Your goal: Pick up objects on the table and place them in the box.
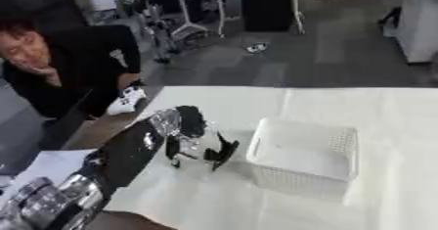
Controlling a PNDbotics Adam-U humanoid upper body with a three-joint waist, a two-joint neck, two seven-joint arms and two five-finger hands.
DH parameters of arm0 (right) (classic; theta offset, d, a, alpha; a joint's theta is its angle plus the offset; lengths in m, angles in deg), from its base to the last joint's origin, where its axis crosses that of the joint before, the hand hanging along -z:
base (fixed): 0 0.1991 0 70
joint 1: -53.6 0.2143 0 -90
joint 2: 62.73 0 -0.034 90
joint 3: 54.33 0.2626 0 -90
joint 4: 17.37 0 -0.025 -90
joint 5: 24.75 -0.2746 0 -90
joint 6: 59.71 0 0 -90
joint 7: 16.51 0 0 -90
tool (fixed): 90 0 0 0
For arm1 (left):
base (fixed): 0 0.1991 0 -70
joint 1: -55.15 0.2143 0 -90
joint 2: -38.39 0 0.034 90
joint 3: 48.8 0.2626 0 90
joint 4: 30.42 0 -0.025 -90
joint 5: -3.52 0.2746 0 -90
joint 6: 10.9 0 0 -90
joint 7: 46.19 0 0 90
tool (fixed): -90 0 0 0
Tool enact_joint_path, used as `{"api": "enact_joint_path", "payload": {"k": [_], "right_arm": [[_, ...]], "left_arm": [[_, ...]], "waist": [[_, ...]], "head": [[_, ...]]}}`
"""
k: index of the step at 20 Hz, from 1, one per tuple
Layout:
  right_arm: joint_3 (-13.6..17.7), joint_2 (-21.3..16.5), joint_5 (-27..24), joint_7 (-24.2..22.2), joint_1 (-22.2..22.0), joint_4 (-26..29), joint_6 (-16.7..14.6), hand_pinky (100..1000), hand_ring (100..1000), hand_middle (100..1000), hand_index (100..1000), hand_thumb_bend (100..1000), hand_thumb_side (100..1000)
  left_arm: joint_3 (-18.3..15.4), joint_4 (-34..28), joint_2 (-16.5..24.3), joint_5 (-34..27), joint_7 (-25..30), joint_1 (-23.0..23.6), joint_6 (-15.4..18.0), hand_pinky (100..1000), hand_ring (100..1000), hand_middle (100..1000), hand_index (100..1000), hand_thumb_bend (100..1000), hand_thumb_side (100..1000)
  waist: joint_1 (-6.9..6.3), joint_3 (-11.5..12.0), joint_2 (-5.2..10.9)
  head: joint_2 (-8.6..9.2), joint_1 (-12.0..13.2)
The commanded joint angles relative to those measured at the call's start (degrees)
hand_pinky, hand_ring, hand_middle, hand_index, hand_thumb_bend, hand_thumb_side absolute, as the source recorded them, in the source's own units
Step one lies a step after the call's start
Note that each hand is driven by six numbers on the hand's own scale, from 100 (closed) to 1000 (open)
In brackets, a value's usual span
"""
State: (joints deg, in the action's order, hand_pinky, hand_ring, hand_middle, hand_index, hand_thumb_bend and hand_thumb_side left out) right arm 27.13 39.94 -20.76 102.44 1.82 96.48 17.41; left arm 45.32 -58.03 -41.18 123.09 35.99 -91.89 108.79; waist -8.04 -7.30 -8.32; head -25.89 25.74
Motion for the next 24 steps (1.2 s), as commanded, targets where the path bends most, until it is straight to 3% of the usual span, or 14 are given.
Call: {"api": "enact_joint_path", "payload": {"k": [1,8,14,24], "right_arm": [[0.0,0.3,-0.1,0.0,1.3,0.7,-0.1,459,535,583,854,287,1000],[0.1,0.1,-0.1,0.0,1.2,0.7,0.0,458,535,583,853,289,1000],[0.1,-0.2,0.0,0.0,1.0,0.7,0.1,458,535,583,853,289,1000],[0.1,-0.8,0.1,0.0,0.5,0.7,0.3,456,534,583,852,293,1000]], "left_arm": [[-0.5,1.3,-0.1,-3.8,-2.5,0.3,-0.1,100,100,100,179,100,550],[-1.5,2.9,-0.1,-19.4,-0.3,0.4,3.5,100,100,100,167,100,388],[-0.7,1.6,0.7,-34.0,5.4,0.3,4.9,100,100,100,169,100,363],[1.1,-2.8,2.8,-43.6,14.2,-1.3,4.1,100,100,100,164,100,337]], "waist": [[0.38,-0.1,0.56],[0.43,0.3,0.72],[0.34,0.7,0.94],[0.30,1.5,1.27]], "head": [[0.41,0.4],[0.30,0.1],[0.32,0.0],[0.12,-0.1]]}}
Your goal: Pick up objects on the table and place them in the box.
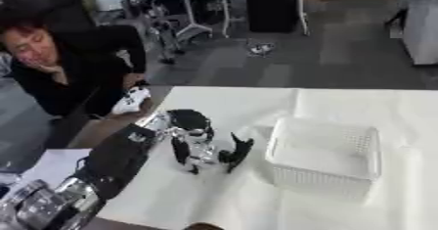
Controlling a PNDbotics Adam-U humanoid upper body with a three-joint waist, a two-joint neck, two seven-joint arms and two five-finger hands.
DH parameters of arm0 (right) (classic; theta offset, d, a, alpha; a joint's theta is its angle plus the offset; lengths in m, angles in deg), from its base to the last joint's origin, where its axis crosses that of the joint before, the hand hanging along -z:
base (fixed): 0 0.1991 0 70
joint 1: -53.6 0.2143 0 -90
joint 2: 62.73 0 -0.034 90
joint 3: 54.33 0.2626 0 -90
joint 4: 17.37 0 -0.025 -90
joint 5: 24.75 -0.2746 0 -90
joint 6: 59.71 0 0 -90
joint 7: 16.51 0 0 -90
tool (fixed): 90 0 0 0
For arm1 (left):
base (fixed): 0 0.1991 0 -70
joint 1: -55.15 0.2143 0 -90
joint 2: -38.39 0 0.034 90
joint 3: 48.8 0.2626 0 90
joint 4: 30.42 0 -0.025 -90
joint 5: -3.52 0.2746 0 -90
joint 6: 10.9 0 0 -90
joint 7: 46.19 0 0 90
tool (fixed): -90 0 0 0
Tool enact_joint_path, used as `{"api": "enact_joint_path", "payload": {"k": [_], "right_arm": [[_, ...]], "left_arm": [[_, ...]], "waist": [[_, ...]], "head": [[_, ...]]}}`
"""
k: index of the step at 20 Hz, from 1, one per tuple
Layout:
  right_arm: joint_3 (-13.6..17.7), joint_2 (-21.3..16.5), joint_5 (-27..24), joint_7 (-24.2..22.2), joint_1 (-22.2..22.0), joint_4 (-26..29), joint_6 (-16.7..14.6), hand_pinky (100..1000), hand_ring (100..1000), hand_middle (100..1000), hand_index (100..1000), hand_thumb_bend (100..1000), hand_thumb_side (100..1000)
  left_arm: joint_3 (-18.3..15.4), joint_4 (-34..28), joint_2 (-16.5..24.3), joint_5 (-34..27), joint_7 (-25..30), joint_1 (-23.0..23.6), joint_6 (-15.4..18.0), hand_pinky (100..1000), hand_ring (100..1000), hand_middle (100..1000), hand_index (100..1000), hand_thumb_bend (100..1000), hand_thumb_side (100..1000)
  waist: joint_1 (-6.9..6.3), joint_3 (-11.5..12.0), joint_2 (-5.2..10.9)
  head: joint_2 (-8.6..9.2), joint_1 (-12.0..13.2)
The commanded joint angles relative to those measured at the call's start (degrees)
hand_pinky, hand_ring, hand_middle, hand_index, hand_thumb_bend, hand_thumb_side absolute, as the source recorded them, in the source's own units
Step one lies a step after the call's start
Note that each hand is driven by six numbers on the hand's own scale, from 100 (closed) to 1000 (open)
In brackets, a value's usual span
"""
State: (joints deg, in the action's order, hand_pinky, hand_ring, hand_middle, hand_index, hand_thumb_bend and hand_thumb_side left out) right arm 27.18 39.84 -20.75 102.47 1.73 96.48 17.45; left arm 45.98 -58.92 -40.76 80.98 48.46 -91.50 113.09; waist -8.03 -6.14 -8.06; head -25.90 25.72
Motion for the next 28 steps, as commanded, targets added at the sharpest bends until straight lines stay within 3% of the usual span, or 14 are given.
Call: {"api": "enact_joint_path", "payload": {"k": [1,12,28], "right_arm": [[0.1,-0.7,0.1,0.0,0.5,0.7,0.2,456,534,583,852,293,1000],[0.2,-1.5,0.2,0.0,-0.1,0.7,0.4,455,534,583,852,295,1000],[0.2,-2.0,0.3,0.0,-0.6,0.7,0.6,455,534,583,852,296,1000]], "left_arm": [[0.6,-2.4,2.6,-1.4,2.3,-1.9,-0.3,100,100,100,162,100,330],[0.8,-5.1,5.8,2.8,4.5,-5.3,-1.4,100,100,100,149,100,272],[0.1,-7.3,6.7,0.2,2.0,-8.8,-2.4,100,100,100,149,100,218]], "waist": [[0.27,0.4,1.05],[-0.02,1.2,1.50],[-0.20,1.9,2.03]], "head": [[0.08,-0.1],[-0.40,-0.1],[-0.07,0.2]]}}
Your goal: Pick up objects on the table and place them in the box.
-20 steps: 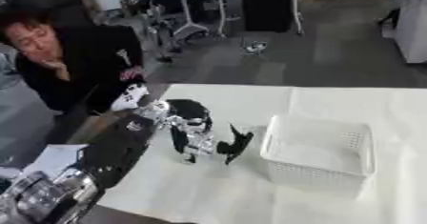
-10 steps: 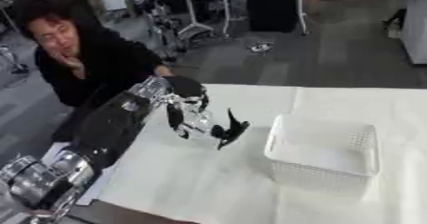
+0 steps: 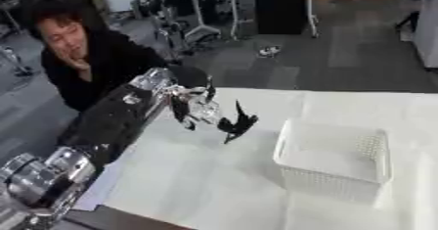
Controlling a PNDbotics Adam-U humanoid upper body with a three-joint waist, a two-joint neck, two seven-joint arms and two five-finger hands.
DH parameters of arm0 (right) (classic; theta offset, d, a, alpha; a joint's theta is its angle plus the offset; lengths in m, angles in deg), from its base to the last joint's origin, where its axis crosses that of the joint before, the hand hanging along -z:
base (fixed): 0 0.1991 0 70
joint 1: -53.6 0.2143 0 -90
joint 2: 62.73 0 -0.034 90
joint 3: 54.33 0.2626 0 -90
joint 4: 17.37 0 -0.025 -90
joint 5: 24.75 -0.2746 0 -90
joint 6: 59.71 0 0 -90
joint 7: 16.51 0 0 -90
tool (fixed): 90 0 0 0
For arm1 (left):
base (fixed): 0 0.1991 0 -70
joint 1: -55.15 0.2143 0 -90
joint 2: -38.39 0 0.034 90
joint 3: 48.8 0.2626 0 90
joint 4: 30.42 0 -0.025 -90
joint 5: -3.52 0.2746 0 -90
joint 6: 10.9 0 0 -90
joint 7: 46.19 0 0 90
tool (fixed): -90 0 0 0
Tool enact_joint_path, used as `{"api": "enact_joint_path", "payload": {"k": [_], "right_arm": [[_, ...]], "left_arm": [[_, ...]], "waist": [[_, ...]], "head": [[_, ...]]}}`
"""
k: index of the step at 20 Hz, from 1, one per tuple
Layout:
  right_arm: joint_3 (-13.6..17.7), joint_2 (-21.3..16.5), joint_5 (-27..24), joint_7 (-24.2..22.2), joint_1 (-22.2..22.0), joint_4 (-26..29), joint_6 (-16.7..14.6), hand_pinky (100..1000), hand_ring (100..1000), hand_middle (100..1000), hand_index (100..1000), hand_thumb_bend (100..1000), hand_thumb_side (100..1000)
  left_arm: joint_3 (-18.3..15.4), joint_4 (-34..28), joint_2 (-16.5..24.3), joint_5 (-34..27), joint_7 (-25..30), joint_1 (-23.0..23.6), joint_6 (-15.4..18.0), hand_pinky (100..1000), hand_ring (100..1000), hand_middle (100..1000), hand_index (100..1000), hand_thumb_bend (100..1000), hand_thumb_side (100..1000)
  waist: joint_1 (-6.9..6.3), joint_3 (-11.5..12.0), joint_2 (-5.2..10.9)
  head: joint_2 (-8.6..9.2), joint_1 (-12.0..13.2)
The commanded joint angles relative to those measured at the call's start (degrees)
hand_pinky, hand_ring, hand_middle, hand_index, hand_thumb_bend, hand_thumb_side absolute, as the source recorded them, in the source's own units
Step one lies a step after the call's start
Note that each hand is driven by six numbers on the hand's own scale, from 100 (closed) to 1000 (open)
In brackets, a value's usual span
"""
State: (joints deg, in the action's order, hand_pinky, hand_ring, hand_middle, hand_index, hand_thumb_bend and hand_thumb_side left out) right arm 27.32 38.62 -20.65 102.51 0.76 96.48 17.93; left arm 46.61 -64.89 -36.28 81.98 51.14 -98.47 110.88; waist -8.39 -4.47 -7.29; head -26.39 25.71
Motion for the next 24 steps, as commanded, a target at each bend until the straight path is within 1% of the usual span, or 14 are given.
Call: {"api": "enact_joint_path", "payload": {"k": [1,10,19,20,21,24], "right_arm": [[0.1,-0.7,0.2,0.0,0.4,0.7,0.1,455,534,583,852,295,1000],[0.0,-0.4,0.3,0.1,0.6,0.7,0.0,456,534,582,852,288,1000],[-0.3,0.2,0.2,0.0,0.8,0.7,-0.1,458,534,582,852,283,1000],[-0.3,0.2,0.2,0.0,0.8,0.7,-0.1,458,534,582,852,283,1000],[-0.3,0.3,0.2,0.0,0.8,0.7,-0.1,458,534,582,852,283,1000],[-0.3,0.4,0.1,-0.1,0.9,0.7,-0.2,458,534,582,852,281,1000]], "left_arm": [[-0.6,-1.4,2.1,-1.0,-1.0,-2.1,-0.3,100,100,100,149,100,214],[-0.4,-1.5,0.2,-0.5,-2.7,-5.0,-0.8,100,100,100,147,104,192],[0.1,-1.3,-3.3,0.9,-3.8,-8.1,0.1,100,100,100,147,113,182],[0.2,-1.3,-3.7,1.0,-3.9,-8.4,0.3,100,100,100,147,100,220],[0.3,-1.3,-4.1,1.2,-4.0,-8.7,0.4,100,100,100,147,110,181],[0.5,-1.2,-5.5,1.5,-4.2,-9.6,0.8,100,100,100,147,110,180]], "waist": [[0.14,0.2,1.27],[-0.06,-0.3,1.23],[-0.33,-1.0,1.20],[-0.34,-1.1,1.20],[-0.35,-1.1,1.20],[-0.39,-1.3,1.20]], "head": [[0.46,0.2],[0.60,0.1],[0.72,0.2],[0.77,0.2],[0.79,0.2],[0.80,0.3]]}}
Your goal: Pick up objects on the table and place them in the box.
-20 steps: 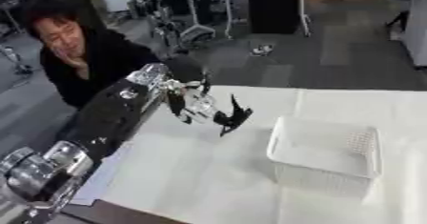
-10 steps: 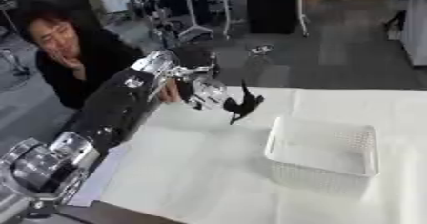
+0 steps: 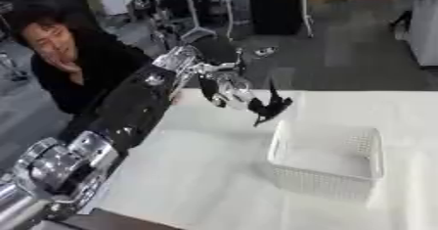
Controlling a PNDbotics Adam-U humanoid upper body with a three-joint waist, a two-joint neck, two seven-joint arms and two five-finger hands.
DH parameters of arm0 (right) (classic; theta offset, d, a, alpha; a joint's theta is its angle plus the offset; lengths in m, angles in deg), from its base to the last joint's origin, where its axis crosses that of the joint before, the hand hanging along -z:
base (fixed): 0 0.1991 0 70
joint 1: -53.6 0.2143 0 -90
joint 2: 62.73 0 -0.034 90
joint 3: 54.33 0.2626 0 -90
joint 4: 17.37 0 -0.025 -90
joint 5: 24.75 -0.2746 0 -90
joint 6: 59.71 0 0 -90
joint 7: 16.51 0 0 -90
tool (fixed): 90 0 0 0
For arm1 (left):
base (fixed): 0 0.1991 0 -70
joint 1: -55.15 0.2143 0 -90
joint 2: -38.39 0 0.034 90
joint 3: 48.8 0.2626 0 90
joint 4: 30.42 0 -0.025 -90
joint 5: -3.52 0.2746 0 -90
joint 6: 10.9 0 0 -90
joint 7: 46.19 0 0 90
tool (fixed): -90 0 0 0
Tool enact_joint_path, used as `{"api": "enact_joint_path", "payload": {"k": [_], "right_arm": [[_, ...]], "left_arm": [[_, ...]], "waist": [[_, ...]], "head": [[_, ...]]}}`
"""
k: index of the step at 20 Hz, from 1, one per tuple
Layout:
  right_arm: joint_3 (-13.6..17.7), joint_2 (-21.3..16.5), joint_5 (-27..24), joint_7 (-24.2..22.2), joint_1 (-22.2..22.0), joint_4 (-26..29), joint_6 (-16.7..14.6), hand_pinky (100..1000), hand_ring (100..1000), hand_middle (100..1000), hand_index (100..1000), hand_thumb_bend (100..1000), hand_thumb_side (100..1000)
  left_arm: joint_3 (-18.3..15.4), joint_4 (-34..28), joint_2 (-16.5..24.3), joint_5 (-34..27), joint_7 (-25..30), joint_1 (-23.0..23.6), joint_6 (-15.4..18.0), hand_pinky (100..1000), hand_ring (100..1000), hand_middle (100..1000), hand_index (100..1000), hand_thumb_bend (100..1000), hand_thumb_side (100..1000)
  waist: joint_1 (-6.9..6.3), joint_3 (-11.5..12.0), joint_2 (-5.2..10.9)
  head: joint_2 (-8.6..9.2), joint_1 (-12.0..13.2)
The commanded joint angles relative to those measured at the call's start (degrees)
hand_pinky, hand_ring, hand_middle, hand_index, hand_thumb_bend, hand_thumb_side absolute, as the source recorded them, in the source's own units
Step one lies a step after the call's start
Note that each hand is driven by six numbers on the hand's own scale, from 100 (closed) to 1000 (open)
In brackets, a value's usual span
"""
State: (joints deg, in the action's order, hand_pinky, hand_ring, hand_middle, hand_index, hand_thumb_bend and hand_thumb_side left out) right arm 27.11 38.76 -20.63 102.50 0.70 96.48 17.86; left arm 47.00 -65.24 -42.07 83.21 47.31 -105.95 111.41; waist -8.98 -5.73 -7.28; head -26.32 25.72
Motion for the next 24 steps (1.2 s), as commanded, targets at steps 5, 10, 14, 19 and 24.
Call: {"api": "enact_joint_path", "payload": {"k": [5,10,14,19,24], "right_arm": [[-0.2,0.5,0.0,-0.2,1.0,0.7,-0.2,459,534,582,853,280,1000],[-0.4,0.8,-0.2,-0.4,1.1,0.7,-0.1,458,534,582,854,280,1000],[-0.6,0.8,-0.3,-0.6,1.1,0.7,-0.1,457,534,582,854,282,1000],[-0.7,1.1,-0.4,-0.7,1.3,0.7,-0.1,459,534,582,854,278,1000],[-0.7,1.4,-0.4,-0.7,1.4,0.7,-0.2,461,535,583,854,273,1000]], "left_arm": [[0.3,-0.8,-1.5,0.6,-0.8,-3.1,0.7,100,100,100,148,103,182],[0.6,-0.6,-3.7,0.5,-1.4,-4.2,0.9,100,100,100,151,100,246],[0.9,-0.3,-5.7,0.4,-2.1,-5.2,0.9,100,100,100,154,100,238],[1.3,0.3,-7.7,0.6,-3.3,-6.1,1.7,100,100,100,157,100,256],[1.2,0.9,-8.1,1.1,-3.3,-6.2,2.1,100,100,100,179,100,426]], "waist": [[0.10,-0.4,1.14],[0.00,-1.0,1.03],[-0.14,-1.1,0.98],[-0.31,-1.5,1.01],[-0.53,-1.7,1.05]], "head": [[0.81,0.5],[1.41,0.7],[2.22,0.3],[2.07,0.7],[2.17,0.5]]}}
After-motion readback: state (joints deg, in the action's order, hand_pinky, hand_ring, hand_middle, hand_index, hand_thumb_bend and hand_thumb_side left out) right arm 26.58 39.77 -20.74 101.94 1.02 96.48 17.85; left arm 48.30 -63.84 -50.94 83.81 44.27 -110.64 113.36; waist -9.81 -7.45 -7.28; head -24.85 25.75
